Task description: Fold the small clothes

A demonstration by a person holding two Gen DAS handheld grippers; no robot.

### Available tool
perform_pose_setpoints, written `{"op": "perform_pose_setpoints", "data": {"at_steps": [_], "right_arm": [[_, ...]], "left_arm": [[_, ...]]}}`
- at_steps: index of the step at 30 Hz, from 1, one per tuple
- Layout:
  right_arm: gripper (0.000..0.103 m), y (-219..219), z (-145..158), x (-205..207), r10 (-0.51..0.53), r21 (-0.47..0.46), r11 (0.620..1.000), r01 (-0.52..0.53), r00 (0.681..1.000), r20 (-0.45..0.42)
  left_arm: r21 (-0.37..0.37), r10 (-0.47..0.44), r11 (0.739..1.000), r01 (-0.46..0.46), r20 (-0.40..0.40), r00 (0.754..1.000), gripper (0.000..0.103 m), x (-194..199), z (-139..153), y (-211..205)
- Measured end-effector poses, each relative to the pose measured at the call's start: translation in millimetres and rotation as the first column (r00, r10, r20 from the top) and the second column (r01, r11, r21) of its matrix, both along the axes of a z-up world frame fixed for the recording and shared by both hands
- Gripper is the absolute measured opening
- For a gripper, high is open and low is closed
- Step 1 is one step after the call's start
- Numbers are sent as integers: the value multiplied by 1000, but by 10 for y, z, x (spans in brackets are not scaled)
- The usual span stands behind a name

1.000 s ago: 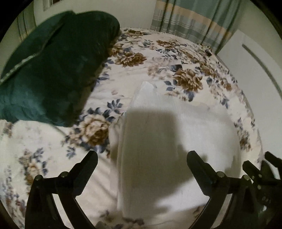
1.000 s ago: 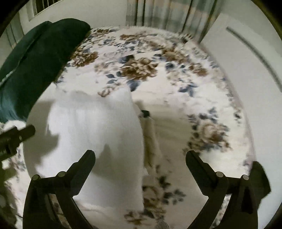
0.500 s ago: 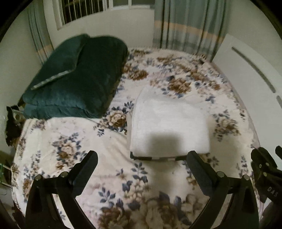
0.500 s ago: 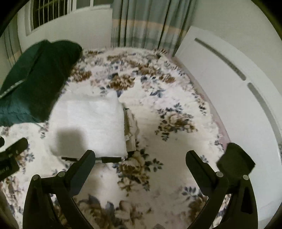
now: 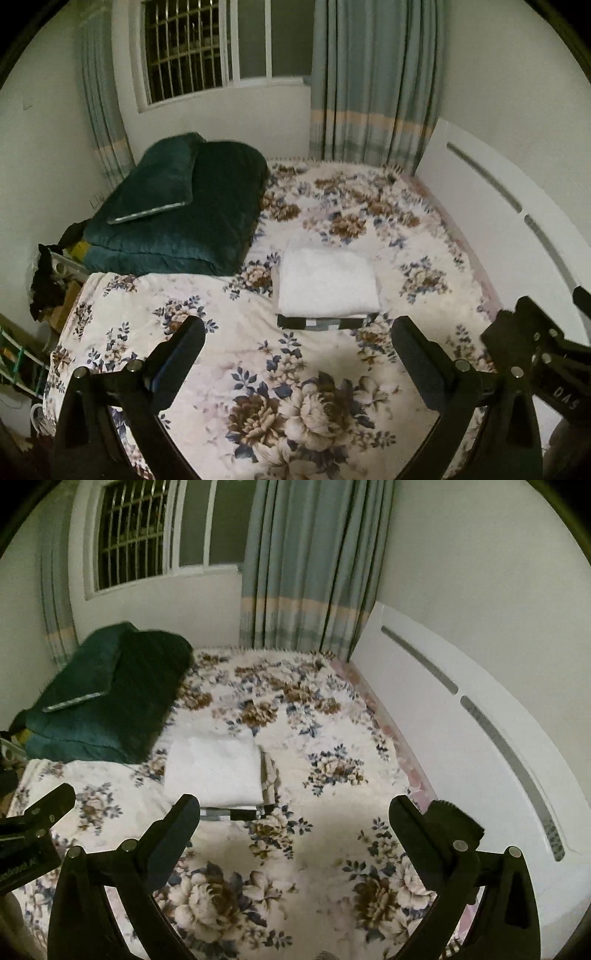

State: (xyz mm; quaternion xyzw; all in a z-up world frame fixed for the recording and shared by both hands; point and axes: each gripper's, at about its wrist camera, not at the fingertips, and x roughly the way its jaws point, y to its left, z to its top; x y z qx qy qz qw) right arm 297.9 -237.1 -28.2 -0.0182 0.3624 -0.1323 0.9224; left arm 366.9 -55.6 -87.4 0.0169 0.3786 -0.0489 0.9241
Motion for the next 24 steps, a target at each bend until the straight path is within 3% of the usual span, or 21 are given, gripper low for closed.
{"op": "perform_pose_setpoints", "data": {"at_steps": [10, 24], "right_arm": [[103, 119, 751, -983, 20, 22, 1000, -23, 995, 95], [103, 183, 1049, -1483, 43, 25, 999, -47, 990, 135]], "left_arm": [[-5, -3, 1000, 3, 85, 996, 103, -676, 499, 12], [-5, 8, 1000, -8, 136, 991, 103, -1052, 702, 32]]}}
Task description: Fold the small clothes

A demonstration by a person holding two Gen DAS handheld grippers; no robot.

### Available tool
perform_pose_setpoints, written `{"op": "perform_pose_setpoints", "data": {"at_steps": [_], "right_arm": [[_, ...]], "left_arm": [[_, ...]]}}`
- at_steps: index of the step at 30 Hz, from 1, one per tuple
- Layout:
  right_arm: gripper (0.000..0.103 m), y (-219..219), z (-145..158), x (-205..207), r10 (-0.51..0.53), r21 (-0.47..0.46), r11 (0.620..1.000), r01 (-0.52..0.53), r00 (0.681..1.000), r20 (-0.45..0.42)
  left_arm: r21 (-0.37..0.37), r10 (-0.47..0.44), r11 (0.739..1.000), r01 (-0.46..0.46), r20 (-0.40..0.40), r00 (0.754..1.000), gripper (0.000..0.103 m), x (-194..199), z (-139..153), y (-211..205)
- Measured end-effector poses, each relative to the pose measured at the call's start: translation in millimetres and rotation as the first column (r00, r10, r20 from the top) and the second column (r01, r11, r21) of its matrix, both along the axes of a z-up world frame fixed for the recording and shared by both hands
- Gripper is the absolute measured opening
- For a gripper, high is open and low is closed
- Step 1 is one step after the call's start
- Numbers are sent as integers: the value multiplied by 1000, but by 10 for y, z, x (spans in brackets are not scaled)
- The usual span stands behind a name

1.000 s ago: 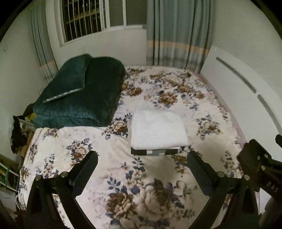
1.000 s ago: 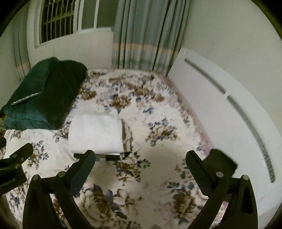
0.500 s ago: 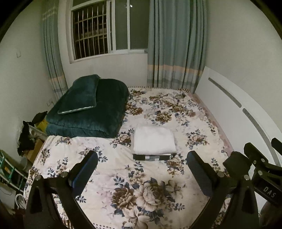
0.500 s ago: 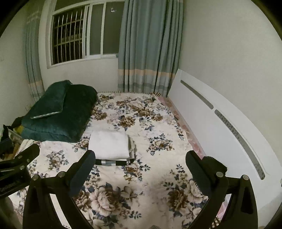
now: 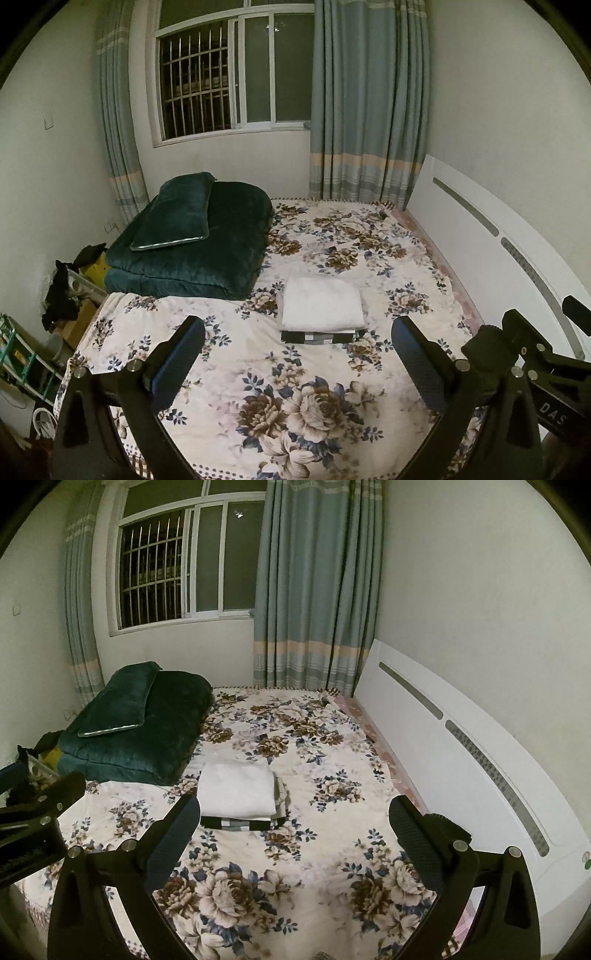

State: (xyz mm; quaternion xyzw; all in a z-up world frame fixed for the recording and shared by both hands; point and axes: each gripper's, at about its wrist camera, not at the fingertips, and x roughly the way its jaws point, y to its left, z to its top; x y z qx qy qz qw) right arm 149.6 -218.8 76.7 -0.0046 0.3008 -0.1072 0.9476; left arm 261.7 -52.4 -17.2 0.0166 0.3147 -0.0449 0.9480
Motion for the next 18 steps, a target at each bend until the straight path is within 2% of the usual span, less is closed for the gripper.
{"op": "perform_pose_setpoints", "data": {"at_steps": [8, 18], "right_arm": [[103, -3, 2, -95, 4, 2, 1000, -4, 1000, -5], [103, -24, -12, 3, 24, 9, 1000, -24, 1000, -13]], "left_arm": [[-12, 10, 1000, -10, -1, 1000, 103, -30, 9, 15], [-10, 22, 1000, -22, 0, 1000, 103, -36, 33, 13]]}}
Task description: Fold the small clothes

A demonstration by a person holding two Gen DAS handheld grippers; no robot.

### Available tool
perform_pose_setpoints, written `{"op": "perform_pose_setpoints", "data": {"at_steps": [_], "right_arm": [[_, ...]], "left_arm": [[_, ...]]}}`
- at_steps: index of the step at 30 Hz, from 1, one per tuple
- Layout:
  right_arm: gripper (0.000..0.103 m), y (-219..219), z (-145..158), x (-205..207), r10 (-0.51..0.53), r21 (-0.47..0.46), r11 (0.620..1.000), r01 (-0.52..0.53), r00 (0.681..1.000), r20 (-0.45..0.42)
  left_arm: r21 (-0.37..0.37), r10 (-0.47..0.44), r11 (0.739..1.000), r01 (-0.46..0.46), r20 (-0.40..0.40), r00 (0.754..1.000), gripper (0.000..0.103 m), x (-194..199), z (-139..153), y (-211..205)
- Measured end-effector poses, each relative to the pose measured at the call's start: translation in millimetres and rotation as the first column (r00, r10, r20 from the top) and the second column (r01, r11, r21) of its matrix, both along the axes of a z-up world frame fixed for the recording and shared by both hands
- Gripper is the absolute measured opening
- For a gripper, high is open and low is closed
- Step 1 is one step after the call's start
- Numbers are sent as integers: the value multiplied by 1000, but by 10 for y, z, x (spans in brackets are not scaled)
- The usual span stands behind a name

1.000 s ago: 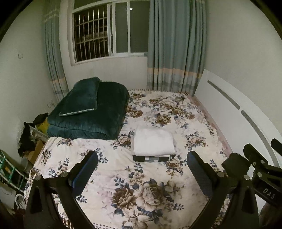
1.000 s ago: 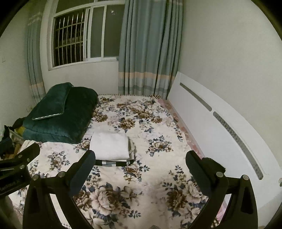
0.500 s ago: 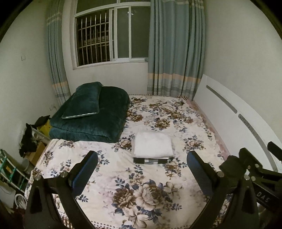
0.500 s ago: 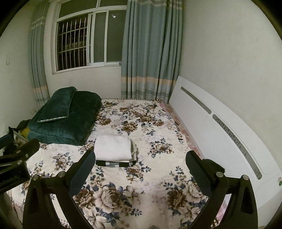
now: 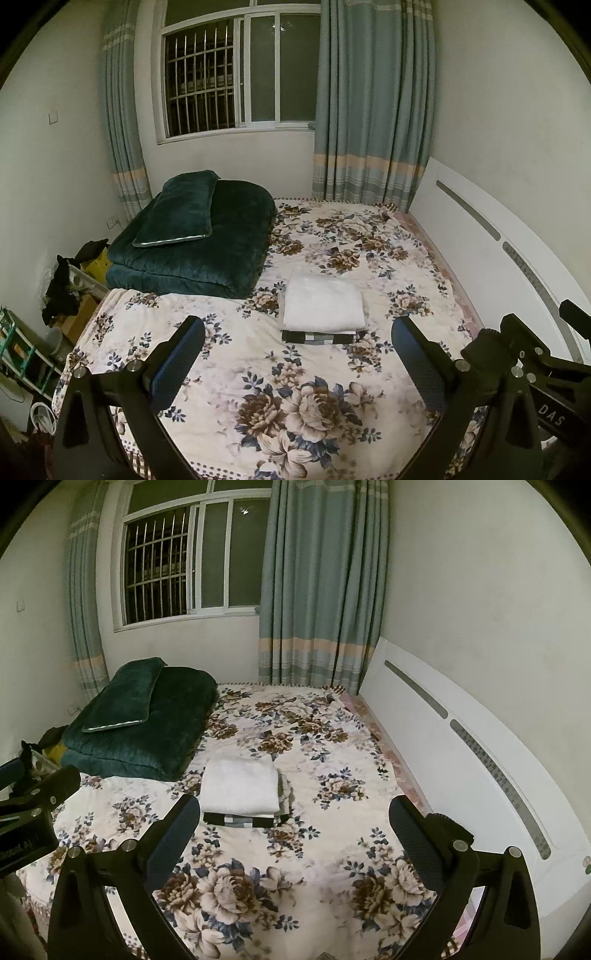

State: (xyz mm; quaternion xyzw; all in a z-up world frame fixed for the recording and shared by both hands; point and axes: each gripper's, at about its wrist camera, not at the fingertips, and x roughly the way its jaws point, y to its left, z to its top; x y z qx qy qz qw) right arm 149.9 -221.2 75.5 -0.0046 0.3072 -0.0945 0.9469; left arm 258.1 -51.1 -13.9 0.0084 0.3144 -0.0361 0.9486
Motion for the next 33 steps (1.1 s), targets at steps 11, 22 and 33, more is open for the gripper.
{"op": "perform_pose_setpoints", "data": {"at_steps": [11, 22, 33], "right_arm": [[103, 22, 28, 57, 13, 3, 1000, -13, 1000, -3], [103, 98, 56, 32, 29, 12, 1000, -29, 1000, 0], [103, 119, 124, 52, 31, 14, 999, -31, 1000, 5]], "left_arm": [[5, -2, 1000, 2, -1, 1000, 103, 8, 7, -17], [4, -2, 1000, 2, 1, 1000, 103, 5, 4, -15], [3, -3, 1000, 3, 3, 1000, 103, 2, -10, -17]]}}
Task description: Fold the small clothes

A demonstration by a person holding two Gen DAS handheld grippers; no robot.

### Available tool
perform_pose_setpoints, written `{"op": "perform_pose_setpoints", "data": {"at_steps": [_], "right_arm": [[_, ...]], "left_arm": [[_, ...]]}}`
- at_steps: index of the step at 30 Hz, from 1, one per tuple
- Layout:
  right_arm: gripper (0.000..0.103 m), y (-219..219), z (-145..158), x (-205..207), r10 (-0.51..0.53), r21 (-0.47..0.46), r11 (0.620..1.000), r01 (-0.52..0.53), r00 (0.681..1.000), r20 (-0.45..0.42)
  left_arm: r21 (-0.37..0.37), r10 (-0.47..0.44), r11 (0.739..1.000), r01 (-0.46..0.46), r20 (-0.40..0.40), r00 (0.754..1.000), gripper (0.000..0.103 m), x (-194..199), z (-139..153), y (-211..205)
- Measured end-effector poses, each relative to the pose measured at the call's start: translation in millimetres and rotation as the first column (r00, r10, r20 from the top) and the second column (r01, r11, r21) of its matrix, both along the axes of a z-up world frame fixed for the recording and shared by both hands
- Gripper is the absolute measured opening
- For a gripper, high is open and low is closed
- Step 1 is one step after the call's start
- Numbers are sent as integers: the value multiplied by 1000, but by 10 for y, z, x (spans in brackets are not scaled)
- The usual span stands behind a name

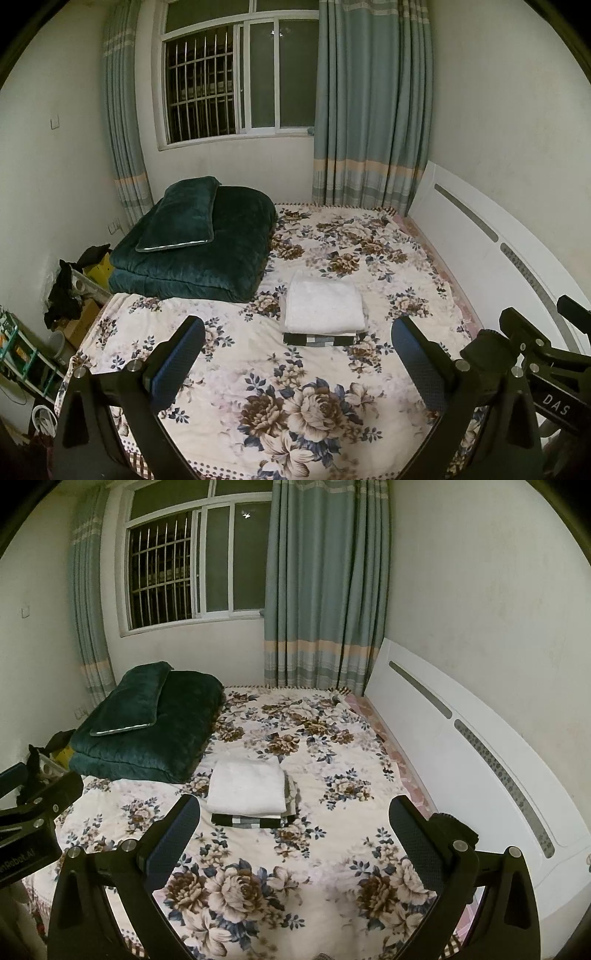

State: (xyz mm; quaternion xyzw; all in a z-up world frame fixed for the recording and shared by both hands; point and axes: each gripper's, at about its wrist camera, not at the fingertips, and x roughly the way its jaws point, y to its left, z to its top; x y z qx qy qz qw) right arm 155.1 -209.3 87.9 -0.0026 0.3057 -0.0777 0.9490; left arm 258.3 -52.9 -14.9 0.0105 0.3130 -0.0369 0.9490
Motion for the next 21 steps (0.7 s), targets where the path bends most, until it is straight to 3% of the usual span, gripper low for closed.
{"op": "perform_pose_setpoints", "data": {"at_steps": [21], "right_arm": [[103, 111, 99, 49, 10, 8, 1000, -10, 1000, 0]], "left_arm": [[6, 10, 1000, -10, 3, 1000, 103, 17, 28, 0]]}}
